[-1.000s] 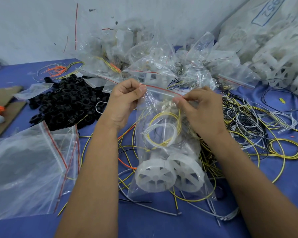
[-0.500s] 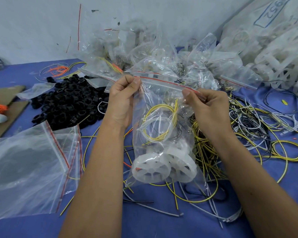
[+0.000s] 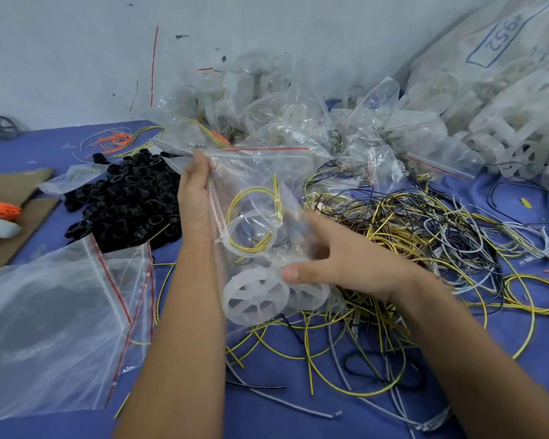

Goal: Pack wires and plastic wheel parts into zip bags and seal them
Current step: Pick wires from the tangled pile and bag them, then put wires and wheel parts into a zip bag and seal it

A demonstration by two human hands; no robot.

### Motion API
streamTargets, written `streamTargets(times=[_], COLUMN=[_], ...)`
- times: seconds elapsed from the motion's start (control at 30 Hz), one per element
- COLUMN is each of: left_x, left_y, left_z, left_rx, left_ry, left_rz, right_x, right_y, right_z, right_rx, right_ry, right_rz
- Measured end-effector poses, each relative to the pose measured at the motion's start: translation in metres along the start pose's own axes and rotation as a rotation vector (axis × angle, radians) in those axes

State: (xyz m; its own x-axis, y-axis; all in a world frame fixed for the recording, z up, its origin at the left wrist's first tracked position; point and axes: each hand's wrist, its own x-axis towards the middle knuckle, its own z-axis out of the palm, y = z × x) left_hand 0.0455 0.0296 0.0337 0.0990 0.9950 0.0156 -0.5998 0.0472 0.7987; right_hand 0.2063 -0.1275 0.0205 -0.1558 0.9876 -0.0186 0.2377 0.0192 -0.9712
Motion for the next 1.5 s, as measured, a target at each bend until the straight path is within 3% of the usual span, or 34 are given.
streamTargets(times=[0.1, 0.2, 0.3, 0.43, 0.57, 0.73, 0.87, 1.0, 1.1, 1.27, 1.5], left_x=[0.001, -0.008, -0.016, 0.005, 0.040, 0.065, 0.050, 0.022, 0.003, -0.019, -0.044], left_y=[0.003, 0.007, 0.019, 0.028, 0.029, 0.018, 0.011, 0.021, 0.036, 0.077, 0.124], left_z=[0.009, 0.015, 0.018, 0.043, 0.089, 0.108, 0.091, 0.056, 0.023, -0.043, -0.128], left_rx=[0.064, 0.306, 0.576, 0.390, 0.200, 0.247, 0.267, 0.423, 0.573, 0.636, 0.553], left_ry=[0.000, -0.216, -0.340, -0.225, -0.152, -0.064, -0.040, -0.055, -0.039, 0.117, 0.517], left_rz=[-0.011, -0.270, -0.280, -0.263, -0.152, -0.151, -0.086, -0.015, 0.060, 0.199, 0.269], right_x=[-0.002, 0.001, 0.021, 0.095, 0.179, 0.219, 0.194, 0.150, 0.115, 0.091, 0.092], right_y=[-0.005, -0.015, -0.034, -0.084, -0.123, -0.094, -0.074, -0.060, -0.056, -0.053, -0.053], right_z=[0.000, -0.010, -0.029, -0.058, -0.097, -0.102, -0.086, -0.043, 0.023, 0.132, 0.226], right_rx=[-0.017, 0.148, 0.340, 0.501, 0.732, 0.437, 0.412, -0.122, -0.220, -0.409, -0.877], right_ry=[0.127, 0.307, 0.476, 0.572, 0.529, 0.558, 0.725, 0.942, 0.817, 0.337, 0.174], right_rz=[-0.026, -0.071, -0.078, -0.092, -0.134, 0.188, 0.096, -0.040, -0.194, -0.110, 0.028])
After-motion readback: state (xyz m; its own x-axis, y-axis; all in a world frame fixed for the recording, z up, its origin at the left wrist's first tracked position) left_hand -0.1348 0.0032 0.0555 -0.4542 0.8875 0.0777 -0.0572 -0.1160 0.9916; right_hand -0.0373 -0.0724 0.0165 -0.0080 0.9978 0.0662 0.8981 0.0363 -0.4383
